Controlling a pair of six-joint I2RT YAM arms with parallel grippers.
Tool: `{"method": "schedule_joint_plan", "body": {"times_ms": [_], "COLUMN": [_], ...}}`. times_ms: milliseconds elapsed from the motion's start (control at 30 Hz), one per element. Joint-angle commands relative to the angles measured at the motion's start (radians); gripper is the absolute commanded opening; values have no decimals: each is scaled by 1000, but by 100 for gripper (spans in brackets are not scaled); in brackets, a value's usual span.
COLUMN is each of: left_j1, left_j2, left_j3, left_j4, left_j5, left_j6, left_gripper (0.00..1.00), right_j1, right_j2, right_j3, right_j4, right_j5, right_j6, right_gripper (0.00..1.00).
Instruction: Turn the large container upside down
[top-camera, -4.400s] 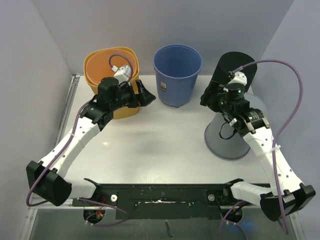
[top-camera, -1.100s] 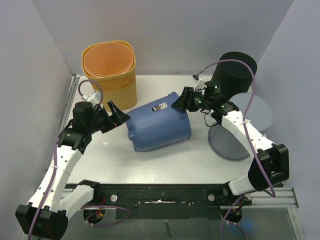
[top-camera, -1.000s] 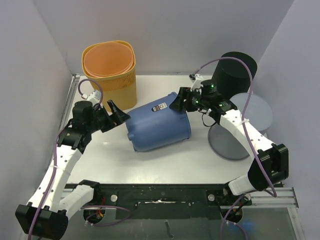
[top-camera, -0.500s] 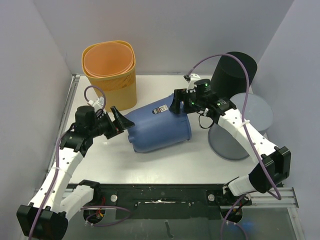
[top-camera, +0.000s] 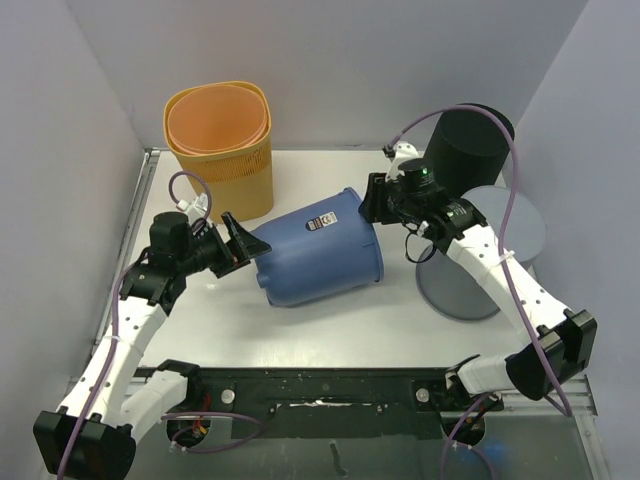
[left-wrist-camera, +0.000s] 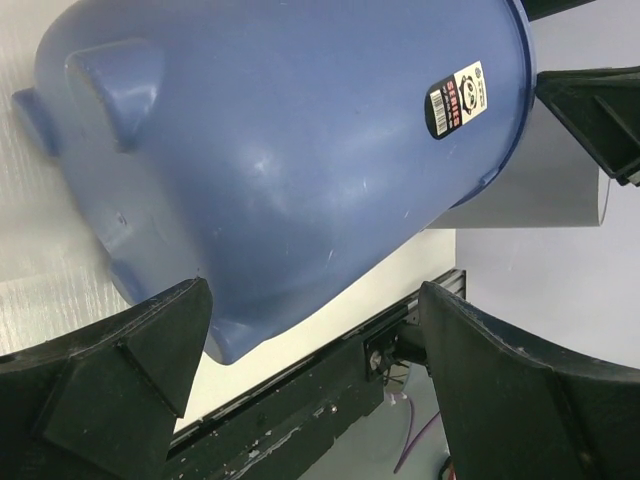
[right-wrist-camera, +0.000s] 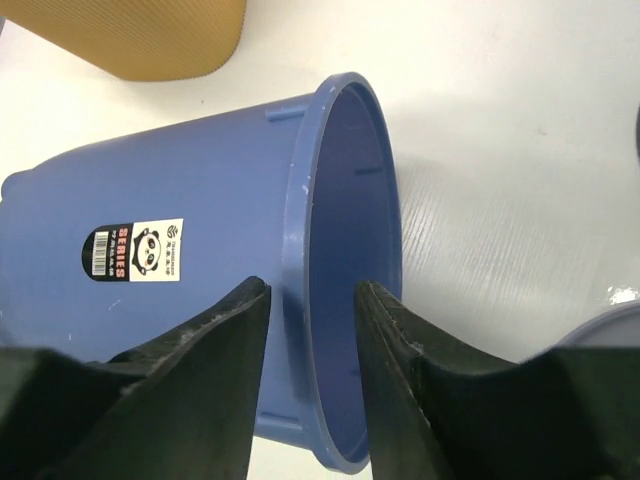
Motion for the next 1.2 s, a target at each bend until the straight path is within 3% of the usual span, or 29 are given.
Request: {"method": "schedule_joint_plan", "body": {"times_ms": [0, 167, 433, 767, 1067, 1167], "left_j1": [6, 8, 36, 44, 46, 48], "left_j2": [-3, 2, 5, 27, 62, 70], "left_j3": [-2, 1, -3, -33, -47, -87], "left_j4": [77, 73, 104, 150, 176, 217], "left_j5": [9, -20, -39, -34, -40, -59], "left_j6": [0, 5, -15, -40, -41, -60], "left_gripper": [85, 85, 85, 85, 85, 85], "right_j1": [4, 4, 4, 25, 25, 25], "right_j2": [-53, -50, -51, -39, -31, -33], "right_j3": [0, -9, -20, -57, -78, -90], "right_j4": [31, 20, 20, 1, 1, 7], "right_j5": [54, 43, 5, -13, 11, 18], "right_j6": [9, 2, -12, -18, -18, -19], "right_gripper": [37, 26, 32, 30, 1, 0]}}
